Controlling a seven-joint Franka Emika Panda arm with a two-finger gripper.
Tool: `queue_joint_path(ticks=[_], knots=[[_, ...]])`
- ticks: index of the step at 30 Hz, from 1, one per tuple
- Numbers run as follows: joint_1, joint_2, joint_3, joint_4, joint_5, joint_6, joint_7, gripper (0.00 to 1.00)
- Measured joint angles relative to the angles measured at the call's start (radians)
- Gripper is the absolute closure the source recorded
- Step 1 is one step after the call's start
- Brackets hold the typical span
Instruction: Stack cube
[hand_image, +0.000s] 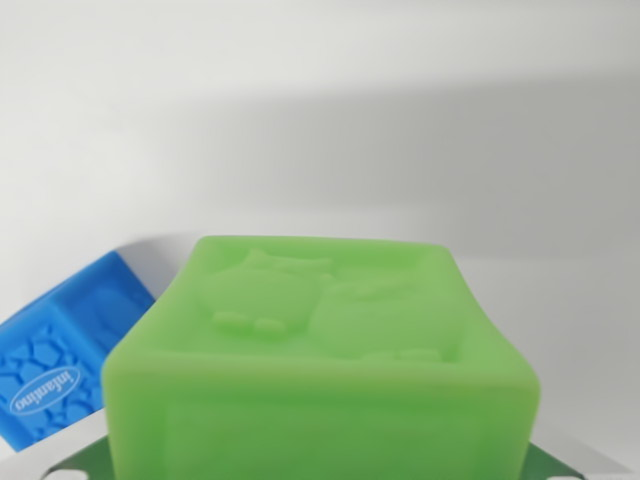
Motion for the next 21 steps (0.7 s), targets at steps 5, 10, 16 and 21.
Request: queue_joint_path(ticks=[5,10,16,21], knots=[[0.006,-0.017,0.007,-0.02,-0.005,0.004,-0.029,1.0],[0.011,-0.029,0.012,-0.036,-0.01,0.008,-0.053,1.0],[0.017,-0.045,0.018,-0.056,-0.016,0.013,-0.084,1.0],[0.023,-0.058,0.025,-0.073,-0.021,0.016,-0.111,1.0]])
